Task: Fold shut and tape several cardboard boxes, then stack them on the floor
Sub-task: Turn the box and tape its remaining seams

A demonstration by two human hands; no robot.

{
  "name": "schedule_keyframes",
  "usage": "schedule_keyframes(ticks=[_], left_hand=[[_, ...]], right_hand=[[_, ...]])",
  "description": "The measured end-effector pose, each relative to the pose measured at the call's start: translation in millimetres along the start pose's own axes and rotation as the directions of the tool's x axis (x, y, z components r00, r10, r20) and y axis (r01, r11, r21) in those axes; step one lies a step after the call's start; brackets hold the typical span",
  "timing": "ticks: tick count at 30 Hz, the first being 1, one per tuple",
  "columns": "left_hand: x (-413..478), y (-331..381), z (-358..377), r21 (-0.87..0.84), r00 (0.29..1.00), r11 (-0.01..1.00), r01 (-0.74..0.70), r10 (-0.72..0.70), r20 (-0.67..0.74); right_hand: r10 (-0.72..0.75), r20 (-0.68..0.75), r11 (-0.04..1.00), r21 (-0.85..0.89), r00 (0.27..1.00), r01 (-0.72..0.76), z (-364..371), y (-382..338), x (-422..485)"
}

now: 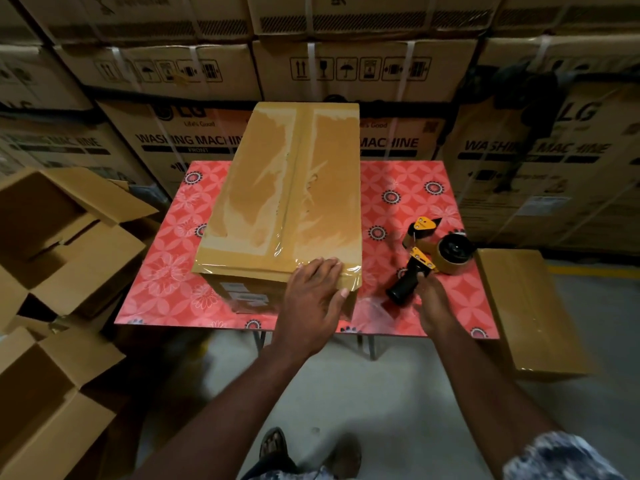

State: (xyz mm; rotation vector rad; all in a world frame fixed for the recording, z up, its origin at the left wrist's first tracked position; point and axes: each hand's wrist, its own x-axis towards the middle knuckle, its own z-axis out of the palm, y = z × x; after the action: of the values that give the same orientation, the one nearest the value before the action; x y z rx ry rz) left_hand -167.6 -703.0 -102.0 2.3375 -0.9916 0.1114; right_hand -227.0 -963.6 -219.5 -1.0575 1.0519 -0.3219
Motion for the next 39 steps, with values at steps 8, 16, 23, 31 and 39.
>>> schedule_keyframes(ticks=[8,16,23,31,39], left_hand=[[9.5,22.6,17.6,0.047,0.997,0.999,0.000,-0.003,0.071],[11.3,22.8,16.5,0.058,0.996,0.998,-0.007,0.001,0.091],[11.3,21.3,14.9,0.070,0.994,0.997,-0.016,0.009,0.110],[30.2,17.3,-8.3,0.022,0.993,0.999,0.041,-0.043,0.105],[45.9,10.9,-11.1,0.173,0.993,0.978,-0.115,0.120,-0.019]], right_hand=[[-0.277,0.421,0.961,0.110,0.864,0.254,41.4,-22.2,-77.2],[-0.422,0.309,0.898,0.012,0.853,0.440,65.9,-12.8,-100.6],[-0.624,0.370,0.605,-0.329,0.688,0.725,50.5,-12.6,-98.8],[-0.501,0.479,0.748,-0.178,0.721,0.639,29.6,-44.9,-102.6],[-0.631,0.628,0.319,-0.326,0.456,0.890,41.9,-61.0,-100.8]])
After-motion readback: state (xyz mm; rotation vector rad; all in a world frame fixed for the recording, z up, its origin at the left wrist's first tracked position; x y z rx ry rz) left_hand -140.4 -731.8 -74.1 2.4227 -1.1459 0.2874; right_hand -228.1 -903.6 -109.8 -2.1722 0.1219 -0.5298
